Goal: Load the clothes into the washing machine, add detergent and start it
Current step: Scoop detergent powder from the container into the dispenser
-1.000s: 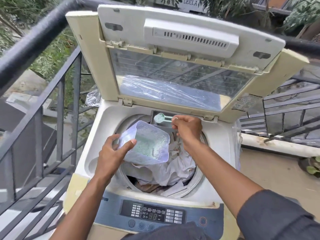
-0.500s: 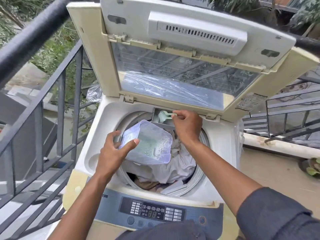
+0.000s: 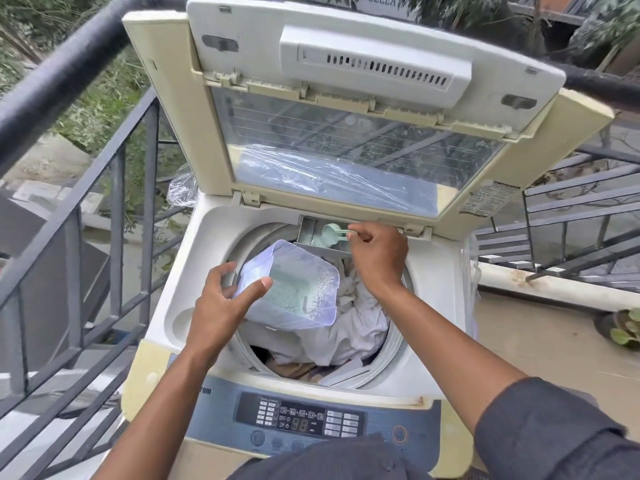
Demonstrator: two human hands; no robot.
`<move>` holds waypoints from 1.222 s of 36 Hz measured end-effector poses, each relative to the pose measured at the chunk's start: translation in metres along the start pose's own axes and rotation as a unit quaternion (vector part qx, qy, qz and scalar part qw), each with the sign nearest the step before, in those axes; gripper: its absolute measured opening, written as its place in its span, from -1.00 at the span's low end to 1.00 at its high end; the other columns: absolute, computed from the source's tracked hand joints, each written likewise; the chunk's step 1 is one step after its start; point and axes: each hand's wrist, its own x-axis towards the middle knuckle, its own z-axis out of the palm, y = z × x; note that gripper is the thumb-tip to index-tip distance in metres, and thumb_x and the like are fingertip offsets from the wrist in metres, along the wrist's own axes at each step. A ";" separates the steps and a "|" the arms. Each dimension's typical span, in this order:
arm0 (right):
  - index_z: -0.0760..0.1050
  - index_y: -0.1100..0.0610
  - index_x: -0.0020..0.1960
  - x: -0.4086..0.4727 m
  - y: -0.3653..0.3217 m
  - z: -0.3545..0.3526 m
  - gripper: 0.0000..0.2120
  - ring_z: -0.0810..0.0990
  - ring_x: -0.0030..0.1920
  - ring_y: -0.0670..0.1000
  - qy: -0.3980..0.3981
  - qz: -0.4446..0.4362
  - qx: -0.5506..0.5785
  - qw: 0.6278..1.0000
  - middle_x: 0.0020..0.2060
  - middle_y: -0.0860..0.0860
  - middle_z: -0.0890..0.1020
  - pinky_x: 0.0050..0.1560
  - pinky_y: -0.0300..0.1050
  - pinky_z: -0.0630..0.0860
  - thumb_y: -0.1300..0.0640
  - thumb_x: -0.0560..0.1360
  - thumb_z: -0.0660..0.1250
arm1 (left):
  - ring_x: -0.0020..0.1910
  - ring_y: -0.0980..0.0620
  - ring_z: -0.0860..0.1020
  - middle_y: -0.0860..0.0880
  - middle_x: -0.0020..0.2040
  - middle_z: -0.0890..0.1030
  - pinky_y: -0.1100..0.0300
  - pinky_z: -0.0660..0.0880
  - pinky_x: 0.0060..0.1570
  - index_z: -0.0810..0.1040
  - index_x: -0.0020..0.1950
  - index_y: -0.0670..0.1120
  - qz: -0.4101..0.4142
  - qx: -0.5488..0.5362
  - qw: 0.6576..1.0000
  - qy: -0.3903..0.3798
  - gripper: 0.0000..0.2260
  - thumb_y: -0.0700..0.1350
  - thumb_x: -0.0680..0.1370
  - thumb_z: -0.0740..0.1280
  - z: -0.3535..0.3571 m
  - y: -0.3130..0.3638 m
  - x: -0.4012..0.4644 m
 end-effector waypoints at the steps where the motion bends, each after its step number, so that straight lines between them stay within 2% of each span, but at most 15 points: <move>1: 0.77 0.04 0.02 0.000 0.001 -0.001 -0.87 0.72 -0.08 -0.02 0.000 0.000 -0.001 1.000 -0.12 -0.05 0.78 0.03 -0.13 0.59 0.15 0.52 0.48 | 0.32 0.05 0.63 -0.04 0.24 0.71 -0.20 0.63 0.23 0.43 0.33 0.39 -0.001 0.000 1.000 0.000 -0.18 0.57 0.14 0.56 0.000 -0.001 0.001; 5: 0.77 0.04 0.05 0.001 0.005 -0.006 -0.86 0.74 -0.01 -0.01 0.001 -0.006 -0.006 1.000 -0.07 -0.05 0.79 0.13 -0.03 0.62 0.15 0.52 0.48 | 0.31 0.05 0.63 -0.04 0.23 0.70 -0.21 0.63 0.23 0.43 0.34 0.37 0.002 0.004 1.000 0.002 -0.15 0.57 0.13 0.56 0.002 -0.001 0.002; 8: 0.77 0.04 0.05 0.000 0.006 -0.011 -0.86 0.74 -0.01 -0.02 0.004 -0.016 -0.007 1.000 -0.07 -0.06 0.78 0.13 0.00 0.64 0.16 0.53 0.47 | 0.31 0.05 0.63 -0.04 0.25 0.70 -0.21 0.63 0.23 0.43 0.35 0.36 0.006 0.005 1.000 0.002 -0.15 0.57 0.13 0.56 0.002 -0.001 0.002; 14: 0.77 0.08 -0.03 -0.004 0.006 -0.021 -0.87 0.74 -0.11 0.03 0.021 -0.051 -0.025 0.998 -0.14 -0.04 0.78 -0.02 0.02 0.66 0.22 0.50 0.46 | 0.32 0.03 0.62 -0.05 0.27 0.68 -0.21 0.62 0.26 0.44 0.36 0.35 0.010 0.005 1.000 0.005 -0.14 0.57 0.13 0.56 0.003 -0.001 0.003; 21: 0.77 0.07 0.00 -0.006 0.011 -0.025 -0.81 0.74 -0.06 0.06 0.022 -0.095 -0.083 0.992 -0.08 -0.03 0.79 -0.05 -0.04 0.65 0.26 0.49 0.43 | 0.33 0.05 0.61 -0.05 0.26 0.69 -0.22 0.61 0.26 0.42 0.37 0.34 0.011 0.001 1.000 0.000 -0.12 0.57 0.13 0.56 0.004 0.000 0.000; 26: 0.71 0.16 -0.17 -0.005 0.020 -0.023 -0.88 0.65 -0.22 0.13 0.015 -0.122 -0.117 0.986 -0.25 0.08 0.71 -0.24 0.02 0.60 0.29 0.46 0.40 | 0.35 0.08 0.58 -0.02 0.29 0.67 -0.19 0.63 0.24 0.42 0.38 0.32 0.017 0.002 1.000 0.000 -0.09 0.59 0.11 0.54 0.003 0.004 -0.003; 30: 0.76 0.12 -0.08 -0.007 0.023 -0.023 -0.77 0.63 -0.21 0.15 0.011 -0.174 -0.129 0.976 -0.25 0.05 0.71 -0.26 -0.01 0.57 0.36 0.45 0.39 | 0.35 0.04 0.60 -0.02 0.32 0.65 -0.17 0.65 0.20 0.43 0.40 0.29 0.023 -0.002 1.000 0.001 -0.05 0.60 0.08 0.53 0.003 0.006 -0.004; 34: 0.74 0.13 -0.08 -0.009 0.027 -0.027 -0.79 0.61 -0.22 0.14 0.012 -0.204 -0.143 0.968 -0.26 0.03 0.68 -0.28 0.03 0.57 0.31 0.48 0.34 | 0.35 0.02 0.60 -0.01 0.37 0.62 -0.17 0.65 0.19 0.42 0.43 0.26 0.028 -0.004 1.000 -0.001 -0.03 0.58 0.11 0.54 0.001 0.007 -0.005; 38: 0.76 0.13 -0.01 -0.017 0.019 -0.036 -0.80 0.69 -0.13 0.13 0.038 -0.206 -0.119 0.971 -0.15 0.02 0.75 -0.16 -0.01 0.61 0.33 0.48 0.41 | 0.36 0.03 0.60 -0.01 0.39 0.61 -0.16 0.67 0.16 0.42 0.43 0.28 0.029 -0.005 1.000 -0.007 -0.06 0.57 0.12 0.56 -0.002 0.007 -0.005; 40: 0.76 0.12 0.02 -0.023 0.010 -0.043 -0.82 0.71 -0.11 0.07 0.058 -0.202 -0.079 0.974 -0.11 -0.01 0.76 -0.12 -0.03 0.63 0.31 0.49 0.46 | 0.37 0.04 0.59 -0.02 0.39 0.60 -0.16 0.67 0.16 0.42 0.41 0.29 0.031 -0.009 0.999 -0.011 -0.06 0.57 0.11 0.56 -0.003 0.009 -0.007; 44: 0.76 0.08 0.01 -0.043 -0.008 -0.055 -0.86 0.68 -0.18 -0.12 0.036 -0.206 0.017 0.978 -0.13 -0.10 0.75 -0.18 -0.18 0.62 0.25 0.47 0.55 | 0.38 0.03 0.58 -0.02 0.39 0.60 -0.17 0.67 0.17 0.43 0.37 0.34 0.036 -0.020 0.999 -0.025 -0.12 0.56 0.12 0.56 -0.007 0.010 -0.007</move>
